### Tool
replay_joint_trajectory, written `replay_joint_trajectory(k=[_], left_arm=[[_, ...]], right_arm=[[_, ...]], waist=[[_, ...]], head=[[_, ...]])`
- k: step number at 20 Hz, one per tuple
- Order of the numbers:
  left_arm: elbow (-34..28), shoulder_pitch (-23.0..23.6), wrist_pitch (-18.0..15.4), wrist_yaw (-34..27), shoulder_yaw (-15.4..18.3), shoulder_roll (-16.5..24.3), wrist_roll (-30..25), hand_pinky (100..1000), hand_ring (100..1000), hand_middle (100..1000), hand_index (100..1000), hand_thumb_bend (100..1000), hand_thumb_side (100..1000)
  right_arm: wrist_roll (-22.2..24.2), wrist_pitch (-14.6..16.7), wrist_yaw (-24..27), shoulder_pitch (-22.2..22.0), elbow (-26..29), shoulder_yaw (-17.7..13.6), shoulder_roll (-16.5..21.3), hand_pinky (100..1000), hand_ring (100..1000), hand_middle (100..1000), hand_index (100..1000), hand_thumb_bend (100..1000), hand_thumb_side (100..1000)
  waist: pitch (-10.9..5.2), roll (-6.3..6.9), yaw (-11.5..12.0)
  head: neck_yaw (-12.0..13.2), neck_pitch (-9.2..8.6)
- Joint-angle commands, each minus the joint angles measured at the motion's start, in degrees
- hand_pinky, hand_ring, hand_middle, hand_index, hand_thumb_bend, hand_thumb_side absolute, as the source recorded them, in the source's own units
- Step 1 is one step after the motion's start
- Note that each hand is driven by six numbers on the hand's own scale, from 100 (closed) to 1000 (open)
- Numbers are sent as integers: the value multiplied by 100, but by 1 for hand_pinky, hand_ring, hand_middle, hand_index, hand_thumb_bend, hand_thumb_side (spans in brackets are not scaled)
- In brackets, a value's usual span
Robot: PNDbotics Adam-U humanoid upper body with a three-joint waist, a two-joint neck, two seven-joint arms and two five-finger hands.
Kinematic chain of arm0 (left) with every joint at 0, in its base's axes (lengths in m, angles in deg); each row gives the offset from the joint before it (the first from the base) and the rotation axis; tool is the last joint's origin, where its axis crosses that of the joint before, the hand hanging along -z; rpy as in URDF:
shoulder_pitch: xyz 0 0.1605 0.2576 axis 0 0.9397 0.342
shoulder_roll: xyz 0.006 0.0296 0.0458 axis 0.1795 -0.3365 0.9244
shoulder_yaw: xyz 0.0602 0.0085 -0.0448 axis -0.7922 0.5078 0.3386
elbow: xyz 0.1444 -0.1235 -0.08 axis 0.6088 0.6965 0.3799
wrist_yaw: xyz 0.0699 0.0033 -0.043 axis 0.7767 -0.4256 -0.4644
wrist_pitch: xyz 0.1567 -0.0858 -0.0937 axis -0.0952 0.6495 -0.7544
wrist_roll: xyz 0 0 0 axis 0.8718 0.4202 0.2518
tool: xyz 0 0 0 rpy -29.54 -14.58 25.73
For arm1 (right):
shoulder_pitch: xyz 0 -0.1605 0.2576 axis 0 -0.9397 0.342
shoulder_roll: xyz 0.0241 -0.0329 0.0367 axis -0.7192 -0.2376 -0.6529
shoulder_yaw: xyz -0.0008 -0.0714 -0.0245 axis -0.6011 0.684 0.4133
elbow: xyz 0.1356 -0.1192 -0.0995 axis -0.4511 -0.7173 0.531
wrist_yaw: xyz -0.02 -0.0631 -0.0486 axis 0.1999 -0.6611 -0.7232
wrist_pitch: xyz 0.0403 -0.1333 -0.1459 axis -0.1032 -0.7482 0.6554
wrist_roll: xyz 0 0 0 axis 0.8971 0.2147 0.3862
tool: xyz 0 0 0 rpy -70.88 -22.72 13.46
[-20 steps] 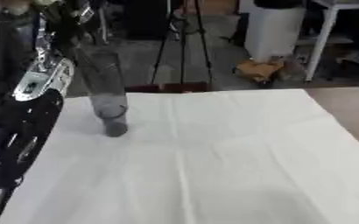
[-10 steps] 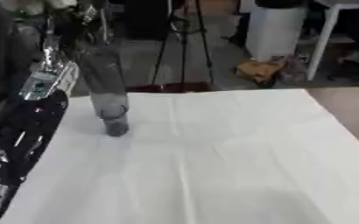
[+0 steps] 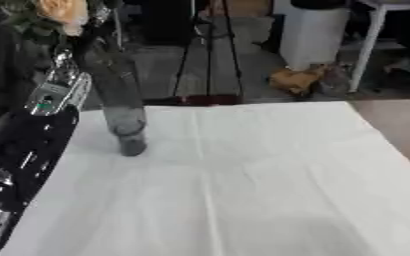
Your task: Arrange flowers into the vase.
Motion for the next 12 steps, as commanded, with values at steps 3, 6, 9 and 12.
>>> replay_joint_trajectory(k=[3, 6, 9, 12], left_arm=[[3, -160, 353, 443, -38, 201, -96, 571, 709, 583, 588, 1000, 594], [119, -186, 649, 744, -38, 255, -191, 596, 733, 601, 607, 1000, 594], [210, -210, 954, 1050, -15, 307, -270, 612, 743, 610, 620, 1000, 592], [198, -229, 1257, 1353, -36, 373, -302, 628, 751, 619, 634, 1000, 583]], right_arm=[[21, 11, -12, 80, 32, -31, 66, 887, 883, 842, 1000, 157, 706], [26, 9, -15, 82, 23, -30, 67, 887, 883, 842, 1000, 158, 706], [33, 8, -16, 84, 16, -30, 66, 887, 883, 842, 1000, 157, 706], [33, 6, -19, 80, 9, -34, 64, 887, 883, 842, 1000, 157, 706]], waist=[[-70, 64, 8], [-76, 71, 11], [-81, 77, 16], [-88, 81, 17]], head=[[14, -21], [16, -19], [14, -18], [13, -11]])
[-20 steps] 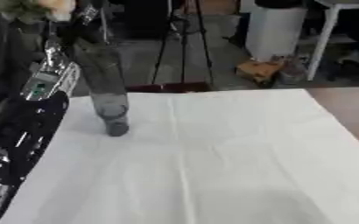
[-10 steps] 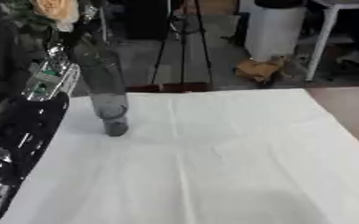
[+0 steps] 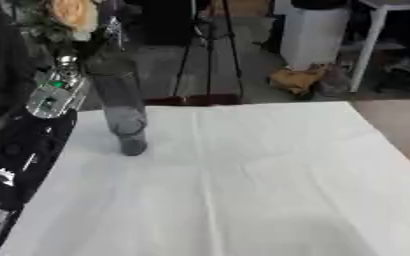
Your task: Arrange flowers into the vase.
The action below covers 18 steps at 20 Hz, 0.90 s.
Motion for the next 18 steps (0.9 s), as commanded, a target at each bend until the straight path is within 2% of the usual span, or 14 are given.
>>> replay_joint_trajectory(k=[1, 7, 14, 18], left_arm=[[-76, -185, 309, 330, -2, 261, -11, 632, 752, 621, 639, 1000, 572], [-154, -217, 693, 914, -15, 343, -12, 640, 750, 622, 647, 1000, 534], [-201, -193, 851, 1617, 137, 343, -310, 648, 754, 631, 655, 1000, 538], [-175, -138, 901, 1774, 231, 344, -407, 651, 757, 636, 657, 1000, 544]], right_arm=[[19, 4, -19, 64, 38, -34, 77, 887, 883, 842, 1000, 157, 706], [26, -1, -19, 66, 24, -34, 70, 887, 883, 842, 1000, 159, 706], [25, -5, -24, 56, 11, -45, 56, 888, 883, 841, 1000, 157, 706], [17, -7, -27, 47, 6, -56, 48, 888, 883, 841, 1000, 158, 707]], waist=[[-90, 65, 1], [-106, 74, 10], [-117, 70, 29], [-120, 66, 52]], head=[[11, -9], [5, -12], [-11, -13], [-23, -17]])
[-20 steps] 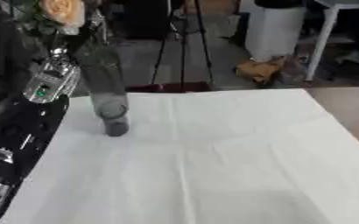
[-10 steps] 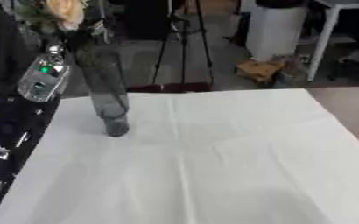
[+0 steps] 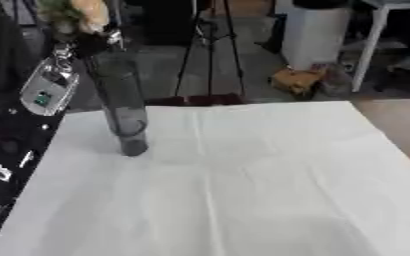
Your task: Arrange flowers into the vase.
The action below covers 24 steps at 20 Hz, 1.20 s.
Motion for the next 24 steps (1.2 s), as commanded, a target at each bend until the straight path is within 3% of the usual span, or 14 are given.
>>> replay_joint_trajectory(k=[1, 13, 24], left_arm=[[-101, -85, 26, 116, 102, 221, -90, 653, 759, 638, 660, 1000, 547], [96, 98, -23, 226, 27, 159, -254, 666, 769, 654, 678, 1000, 585], [-84, 268, -1, 1480, -121, 184, -980, 700, 786, 694, 733, 1000, 623]], right_arm=[[-2, 9, -25, 45, 42, -57, 79, 888, 883, 841, 1000, 158, 707], [-5, 6, -28, 38, 43, -68, 49, 888, 883, 841, 1000, 156, 708], [0, -3, -35, 24, 36, -83, 11, 888, 883, 840, 1000, 157, 708]], waist=[[-116, 48, 13], [-100, 37, 7], [-96, 31, 72]], head=[[-9, -20], [-50, -14], [-104, -2]])
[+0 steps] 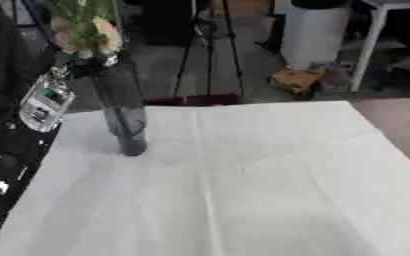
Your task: Arrange flowers into the vase.
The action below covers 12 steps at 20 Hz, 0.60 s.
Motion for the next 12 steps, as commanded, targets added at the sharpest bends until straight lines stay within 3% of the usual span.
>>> replay_joint_trajectory(k=[1, 12], left_arm=[[-240, -60, -11, 262, -8, 190, -227, 700, 786, 694, 733, 1000, 623], [-1189, 475, -126, 97, -108, 328, -558, 700, 788, 694, 733, 1000, 628]], right_arm=[[-2, -3, -33, 36, 36, -51, 59, 888, 883, 840, 1000, 156, 708], [-20, -9, -35, 36, 32, -83, 19, 888, 883, 840, 1000, 157, 708]], waist=[[-97, 30, 19], [-88, 6, 114]], head=[[-25, -1], [-93, -28]])
